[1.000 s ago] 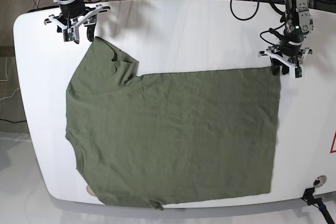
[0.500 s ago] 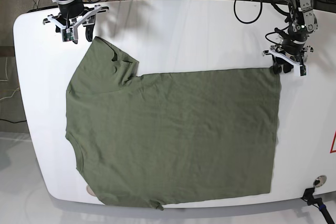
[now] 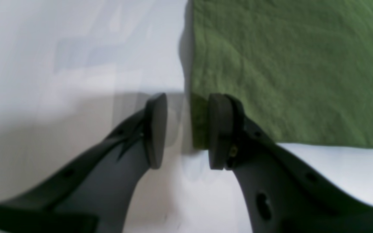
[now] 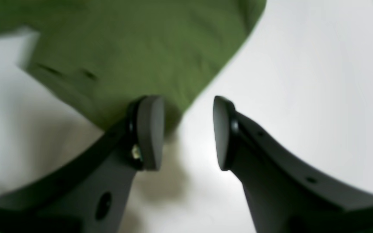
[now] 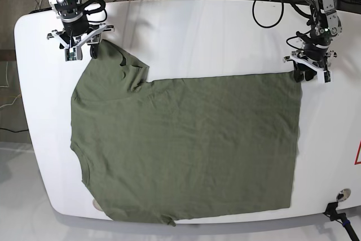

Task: Fold the T-shirt properly
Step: 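Drag the shirt with both grippers toward the arms' mounting edge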

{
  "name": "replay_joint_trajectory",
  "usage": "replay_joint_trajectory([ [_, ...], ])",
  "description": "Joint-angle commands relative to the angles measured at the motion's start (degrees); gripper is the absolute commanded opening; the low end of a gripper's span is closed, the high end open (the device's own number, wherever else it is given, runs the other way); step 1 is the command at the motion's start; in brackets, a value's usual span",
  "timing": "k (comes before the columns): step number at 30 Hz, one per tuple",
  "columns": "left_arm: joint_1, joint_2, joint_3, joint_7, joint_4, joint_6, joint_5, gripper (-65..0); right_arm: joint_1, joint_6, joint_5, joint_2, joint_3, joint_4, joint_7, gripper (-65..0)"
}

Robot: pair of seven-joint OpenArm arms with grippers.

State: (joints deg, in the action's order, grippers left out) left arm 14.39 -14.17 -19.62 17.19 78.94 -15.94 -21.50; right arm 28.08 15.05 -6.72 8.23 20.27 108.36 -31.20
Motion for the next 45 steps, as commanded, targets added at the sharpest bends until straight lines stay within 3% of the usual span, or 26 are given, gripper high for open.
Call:
replay_joint_trajectory([
  [1, 0.27, -0.40, -0.31, 2.28, -0.15, 0.35, 0.52, -45.7, -1.79, 0.31, -0.59, 0.65, 0.54, -0.97, 1.85, -40.6],
  [6, 0.21, -0.31, -0.77, 2.08, -0.05, 0.13, 0.57, -46.7, -5.60, 0.62, -0.44, 0.60, 1.23, -6.66, 0.18, -40.8],
  [7, -0.18, -0.20, -0.33, -0.13, -0.46, -0.82, -0.12, -45.5, -5.25, 0.88, -0.71, 0.50, 0.99, -5.40, 0.70, -40.4],
  [17, -0.76, -0.05, 0.01, -0.21, -1.44, -1.61, 0.27, -46.8, -5.17, 0.97, -0.65, 0.47, 0.99, -5.36, 0.21, -40.6],
  [24, -1.10, 0.02, 0.46, 0.37, -1.44, -1.57, 0.64, -52.9, -5.21, 1.07, -0.54, 0.42, 0.91, -5.26, 0.02, -40.7],
  [29, -1.15, 0.08, 0.67, 0.75, -1.53, -2.16, 0.93, -65.0, -5.03, 1.19, -1.08, 0.35, 0.97, -5.59, -0.08, -40.7],
  [36, -0.76, -0.06, 1.11, 2.03, -1.01, -2.43, 1.28, -65.0, -5.73, 1.48, -1.34, 0.61, 1.14, -7.87, -0.12, -41.0],
  [37, -1.17, 0.08, 0.75, -0.70, -1.19, -2.04, 0.35, -65.0, -5.41, 1.60, -1.16, 0.32, 0.61, -7.35, -0.45, -40.4],
  [45, -1.25, 0.11, 0.63, -0.88, -1.69, -2.31, 0.11, -65.0, -5.83, 1.81, -1.14, 0.13, 0.72, -9.66, -0.58, -40.5],
])
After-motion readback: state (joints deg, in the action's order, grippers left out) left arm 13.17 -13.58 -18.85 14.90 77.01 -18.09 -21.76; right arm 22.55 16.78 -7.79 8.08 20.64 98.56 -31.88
